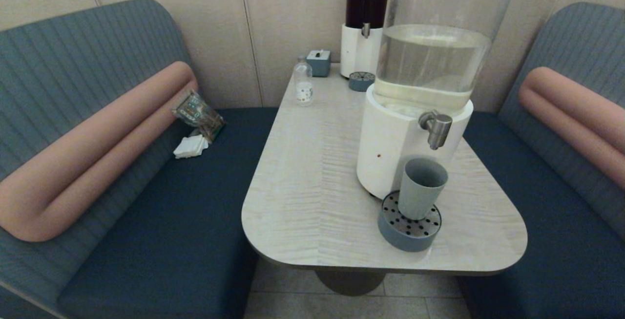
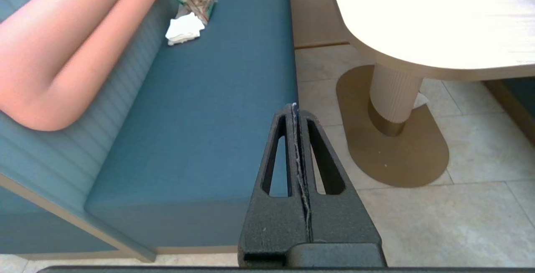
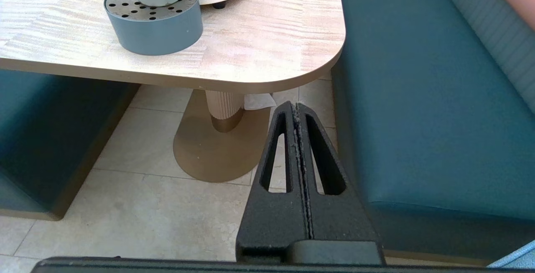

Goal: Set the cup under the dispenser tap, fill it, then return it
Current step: Place the cup next to the water dispenser

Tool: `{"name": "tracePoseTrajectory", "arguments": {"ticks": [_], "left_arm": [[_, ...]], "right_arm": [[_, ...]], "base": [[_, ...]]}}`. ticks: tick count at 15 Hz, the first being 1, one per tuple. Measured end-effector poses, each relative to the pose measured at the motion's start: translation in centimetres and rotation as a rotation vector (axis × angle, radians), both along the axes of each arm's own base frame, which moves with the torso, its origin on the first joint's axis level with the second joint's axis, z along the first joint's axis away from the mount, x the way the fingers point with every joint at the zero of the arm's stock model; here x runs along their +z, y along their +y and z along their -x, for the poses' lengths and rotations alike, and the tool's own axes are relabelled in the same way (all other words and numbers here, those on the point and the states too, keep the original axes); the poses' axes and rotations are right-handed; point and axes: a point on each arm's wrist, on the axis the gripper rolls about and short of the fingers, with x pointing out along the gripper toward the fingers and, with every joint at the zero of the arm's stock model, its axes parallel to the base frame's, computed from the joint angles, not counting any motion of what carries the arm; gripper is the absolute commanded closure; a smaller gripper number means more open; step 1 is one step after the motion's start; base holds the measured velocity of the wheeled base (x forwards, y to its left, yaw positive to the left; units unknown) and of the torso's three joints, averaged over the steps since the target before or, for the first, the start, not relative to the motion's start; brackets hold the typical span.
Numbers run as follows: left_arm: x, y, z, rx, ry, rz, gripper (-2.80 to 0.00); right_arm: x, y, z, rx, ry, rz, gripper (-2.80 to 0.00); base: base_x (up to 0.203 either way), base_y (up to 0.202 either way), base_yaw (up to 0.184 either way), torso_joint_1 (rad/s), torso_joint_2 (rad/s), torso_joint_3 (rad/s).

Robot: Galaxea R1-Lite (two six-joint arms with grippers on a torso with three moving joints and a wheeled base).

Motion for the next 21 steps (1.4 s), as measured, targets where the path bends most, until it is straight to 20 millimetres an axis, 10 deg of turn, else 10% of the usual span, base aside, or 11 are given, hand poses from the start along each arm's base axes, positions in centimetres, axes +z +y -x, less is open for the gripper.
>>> {"name": "tracePoseTrajectory", "arguments": {"ticks": [4, 10, 21], "left_arm": [[0.7, 0.0, 0.2, -0.006, -0.01, 0.001, 0.0], [10.9, -0.4, 0.8, -0.2, -0.109, 0.223, 0.0], [14.3, -1.9, -13.5, -0.838, 0.033, 0.117, 0.0]], "right_arm": [[0.0, 0.0, 0.0, 0.0, 0.0, 0.0, 0.0], [0.0, 0.0, 0.0, 0.0, 0.0, 0.0, 0.0], [0.0, 0.0, 0.0, 0.0, 0.0, 0.0, 0.0]], "base": [[0.0, 0.0, 0.0, 0.0, 0.0, 0.0], [0.0, 0.0, 0.0, 0.0, 0.0, 0.0], [0.0, 0.0, 0.0, 0.0, 0.0, 0.0]]}}
